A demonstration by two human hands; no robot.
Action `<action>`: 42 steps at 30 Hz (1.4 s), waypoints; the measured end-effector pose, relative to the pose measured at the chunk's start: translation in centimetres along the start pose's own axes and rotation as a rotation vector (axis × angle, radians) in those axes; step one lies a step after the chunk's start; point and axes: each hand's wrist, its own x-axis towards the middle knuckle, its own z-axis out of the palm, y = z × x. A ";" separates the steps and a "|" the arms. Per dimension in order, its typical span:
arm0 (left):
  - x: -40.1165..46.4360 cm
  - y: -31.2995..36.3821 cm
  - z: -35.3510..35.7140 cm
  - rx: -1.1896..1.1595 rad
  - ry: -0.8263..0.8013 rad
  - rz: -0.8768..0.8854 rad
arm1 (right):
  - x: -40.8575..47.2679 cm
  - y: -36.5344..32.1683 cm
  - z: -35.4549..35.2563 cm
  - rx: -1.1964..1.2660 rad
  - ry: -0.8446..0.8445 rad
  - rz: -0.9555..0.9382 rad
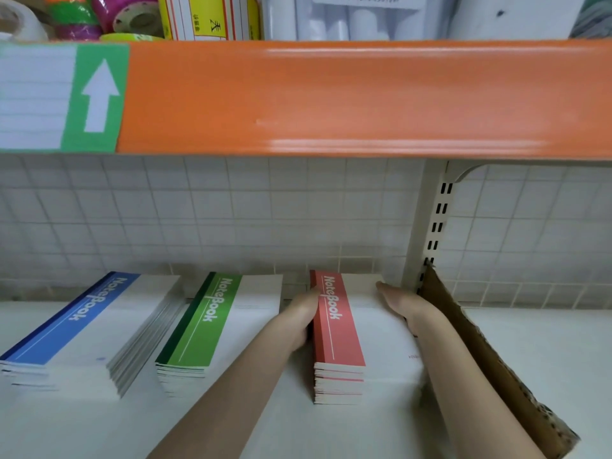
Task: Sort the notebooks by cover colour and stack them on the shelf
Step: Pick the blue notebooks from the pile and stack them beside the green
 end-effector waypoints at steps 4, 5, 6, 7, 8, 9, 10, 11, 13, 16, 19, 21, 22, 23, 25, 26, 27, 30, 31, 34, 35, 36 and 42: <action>-0.2 0.2 0.2 -0.061 0.011 0.019 | -0.3 0.3 -0.5 0.063 -0.027 0.016; -0.3 0.2 0.1 -0.081 0.011 0.014 | -0.4 0.5 -0.6 0.075 -0.023 0.012; -0.4 0.2 0.1 -0.095 0.009 0.003 | -0.5 0.8 -0.8 0.085 -0.012 0.002; -0.5 0.2 0.0 -0.108 0.009 -0.011 | -0.6 1.1 -1.0 0.095 0.000 -0.009; -0.6 0.2 -0.1 -0.117 0.012 -0.024 | -0.7 1.5 -1.2 0.097 0.008 -0.018; -0.6 0.2 -0.2 -0.115 0.015 -0.033 | -0.7 1.8 -1.3 0.093 0.011 -0.021; -0.7 0.1 -0.3 -0.111 0.016 -0.037 | -0.9 2.1 -1.3 0.088 0.009 -0.021; -0.8 -0.1 -0.3 -0.110 0.009 -0.038 | -1.0 2.3 -1.2 0.086 0.005 -0.018; -1.3 -0.8 0.0 -0.121 -0.023 -0.055 | -1.0 2.6 -0.9 0.071 0.001 -0.002; -1.8 -1.8 0.7 -0.130 -0.018 -0.053 | -1.2 2.8 -0.5 0.070 0.001 0.012; -1.8 -1.9 1.1 -0.162 0.021 -0.024 | -1.0 3.0 -0.6 0.123 -0.018 0.017; -1.8 -2.0 1.1 -0.168 0.025 -0.011 | -1.1 2.9 -0.6 0.129 -0.035 0.012; -1.9 -2.0 1.0 -0.169 0.015 -0.005 | -1.3 2.9 -0.6 0.134 -0.045 0.008; -1.9 -2.0 0.9 -0.170 -0.001 0.002 | -1.5 2.8 -0.6 0.144 -0.052 0.003; -2.4 -1.9 0.7 -0.174 -0.036 0.006 | -1.9 2.8 -0.9 0.169 -0.051 -0.007; -2.8 -1.9 0.6 -0.176 -0.056 0.003 | -2.4 2.9 -1.2 0.179 -0.047 -0.019; -3.1 -2.0 0.4 -0.176 -0.077 0.004 | -3.1 3.2 -1.5 0.181 -0.037 -0.039; -4.4 -3.2 0.0 -0.144 -0.132 0.088 | -6.4 5.2 -2.0 0.162 -0.005 -0.127; -4.9 -3.8 -0.2 -0.099 -0.154 0.144 | -7.9 5.9 -2.0 0.172 -0.032 -0.197; -5.6 -5.6 -1.1 0.085 -0.253 0.334 | -11.1 7.1 -1.5 0.269 -0.247 -0.406; -5.4 -6.0 -1.3 0.145 -0.282 0.388 | -11.3 7.2 -1.4 0.288 -0.285 -0.449; -5.2 -6.5 -1.5 0.189 -0.305 0.423 | -11.3 7.3 -1.4 0.287 -0.296 -0.484; -4.4 -7.3 -1.9 0.284 -0.299 0.435 | -10.1 8.1 -1.3 0.241 -0.323 -0.578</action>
